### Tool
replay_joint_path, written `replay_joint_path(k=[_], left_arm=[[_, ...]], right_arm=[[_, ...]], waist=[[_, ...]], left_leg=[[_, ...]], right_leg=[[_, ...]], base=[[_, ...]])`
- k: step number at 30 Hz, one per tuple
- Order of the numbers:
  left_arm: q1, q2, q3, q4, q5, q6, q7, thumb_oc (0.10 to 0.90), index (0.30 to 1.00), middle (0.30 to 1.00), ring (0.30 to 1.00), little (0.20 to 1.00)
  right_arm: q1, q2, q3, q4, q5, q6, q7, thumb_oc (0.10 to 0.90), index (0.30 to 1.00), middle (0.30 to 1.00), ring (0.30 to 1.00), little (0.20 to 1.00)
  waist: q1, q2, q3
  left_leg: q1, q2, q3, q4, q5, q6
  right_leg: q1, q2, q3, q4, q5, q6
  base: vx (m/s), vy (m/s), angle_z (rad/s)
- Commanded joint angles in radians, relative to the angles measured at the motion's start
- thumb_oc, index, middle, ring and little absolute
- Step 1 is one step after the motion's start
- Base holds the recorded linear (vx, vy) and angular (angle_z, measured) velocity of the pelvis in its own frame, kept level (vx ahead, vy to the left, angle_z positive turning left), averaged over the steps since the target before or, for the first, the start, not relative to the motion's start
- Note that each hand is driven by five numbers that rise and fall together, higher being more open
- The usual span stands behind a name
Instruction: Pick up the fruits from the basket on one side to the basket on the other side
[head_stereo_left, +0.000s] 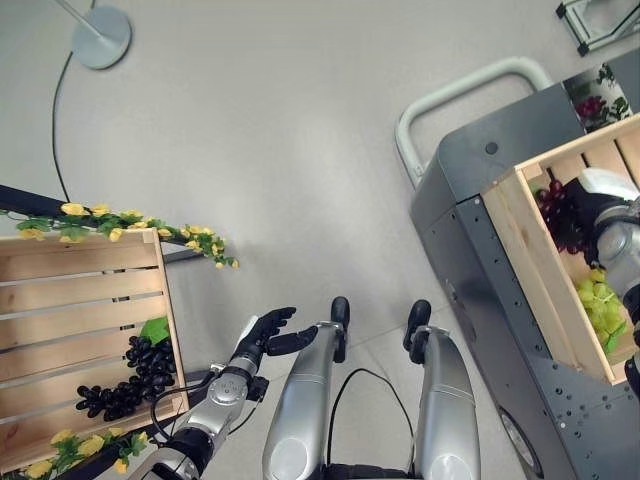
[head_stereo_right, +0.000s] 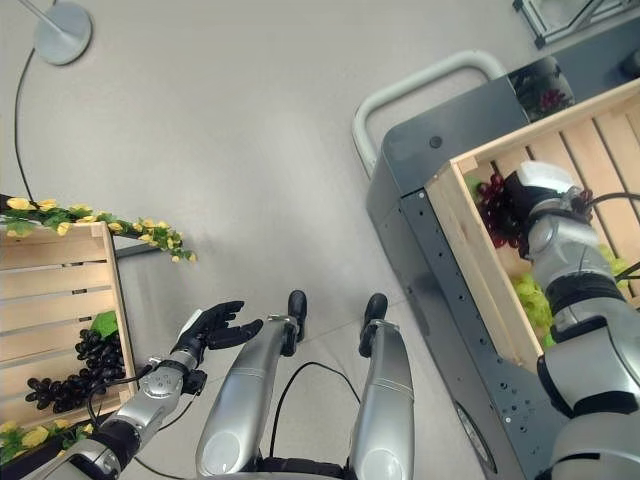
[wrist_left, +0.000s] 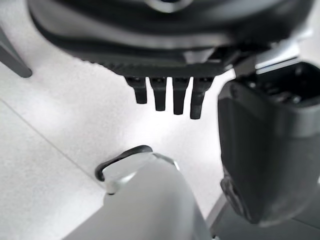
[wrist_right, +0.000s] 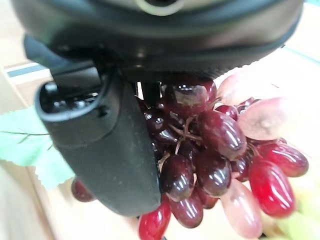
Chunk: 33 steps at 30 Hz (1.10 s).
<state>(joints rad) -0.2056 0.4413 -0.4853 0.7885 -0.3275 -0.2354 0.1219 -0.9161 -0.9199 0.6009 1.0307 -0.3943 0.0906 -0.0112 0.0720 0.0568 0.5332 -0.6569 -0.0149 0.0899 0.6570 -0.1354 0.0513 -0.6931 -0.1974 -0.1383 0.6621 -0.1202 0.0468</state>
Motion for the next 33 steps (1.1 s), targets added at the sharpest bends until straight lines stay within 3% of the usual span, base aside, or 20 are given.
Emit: replay_joint_path(k=[1,8,14,19,25,28,33], left_arm=[[0.052,0.008,0.018,-0.015,-0.001,-0.067,0.026,0.8,0.9,0.9,0.9,0.9],[0.06,-0.008,0.05,0.012,-0.033,-0.074,-0.022,0.8,0.9,0.9,0.9,0.9],[0.075,-0.002,0.046,-0.044,-0.067,-0.095,-0.056,0.8,0.9,0.9,0.9,0.9],[0.091,0.01,0.035,-0.147,-0.096,-0.108,-0.114,0.8,0.9,0.9,0.9,0.9],[0.089,0.041,0.005,-0.249,-0.063,-0.114,-0.137,0.8,0.9,0.9,0.9,0.9],[0.059,0.056,-0.015,-0.284,-0.007,-0.124,-0.106,0.8,0.9,0.9,0.9,0.9],[-0.008,0.071,-0.026,-0.361,0.057,-0.144,-0.065,0.8,0.9,0.9,0.9,0.9]], right_arm=[[-0.013,-0.103,-0.028,0.006,-0.026,0.064,-0.121,0.4,0.3,0.3,0.3,0.3],[0.095,-0.123,-0.165,-0.013,0.128,0.051,-0.249,0.4,0.3,0.3,0.3,0.3],[0.231,-0.121,-0.31,-0.121,0.211,0.006,-0.32,0.4,0.3,0.3,0.3,0.3],[0.334,-0.128,-0.381,-0.254,0.285,-0.039,-0.357,0.4,0.3,0.3,0.3,0.3],[0.36,-0.154,-0.431,-0.346,0.369,-0.115,-0.333,0.4,0.3,0.3,0.3,0.3],[0.321,-0.165,-0.4,-0.374,0.334,-0.157,-0.328,0.4,0.3,0.3,0.3,0.3],[0.258,-0.163,-0.374,-0.44,0.43,-0.216,-0.277,0.4,0.3,0.3,0.3,0.3]], waist=[[-0.014,0.008,-0.013],[-0.028,-0.038,-0.034],[-0.042,-0.084,-0.099],[-0.058,-0.113,-0.192],[-0.073,-0.121,-0.31],[-0.076,-0.117,-0.355],[-0.074,-0.116,-0.408]], left_leg=[[0.083,-0.005,0.034,0.012,-0.064,0.005],[0.206,0.018,0.037,-0.008,-0.083,0.005],[0.324,0.028,0.05,-0.112,-0.046,-0.002],[0.468,0.036,0.063,-0.261,-0.012,-0.02],[0.608,0.034,0.065,-0.448,0.04,-0.038],[0.648,0.031,0.059,-0.502,0.06,-0.045],[0.698,0.034,0.047,-0.593,0.094,-0.056]], right_leg=[[0.097,0.048,-0.055,0.046,-0.024,-0.045],[0.224,0.054,-0.041,0.0,-0.028,-0.044],[0.351,0.056,-0.035,-0.14,0.019,-0.035],[0.501,0.066,-0.03,-0.303,0.051,-0.018],[0.638,0.092,-0.022,-0.471,0.084,-0.005],[0.672,0.102,-0.014,-0.513,0.098,0.001],[0.72,0.108,-0.019,-0.592,0.13,0.008]], base=[[0.02,0.032,0.0],[0.03,0.023,-0.06],[0.05,0.01,-0.06],[0.1,0.027,-0.12],[0.11,0.049,-0.1],[0.06,0.053,-0.01],[0.02,0.028,0.0]])
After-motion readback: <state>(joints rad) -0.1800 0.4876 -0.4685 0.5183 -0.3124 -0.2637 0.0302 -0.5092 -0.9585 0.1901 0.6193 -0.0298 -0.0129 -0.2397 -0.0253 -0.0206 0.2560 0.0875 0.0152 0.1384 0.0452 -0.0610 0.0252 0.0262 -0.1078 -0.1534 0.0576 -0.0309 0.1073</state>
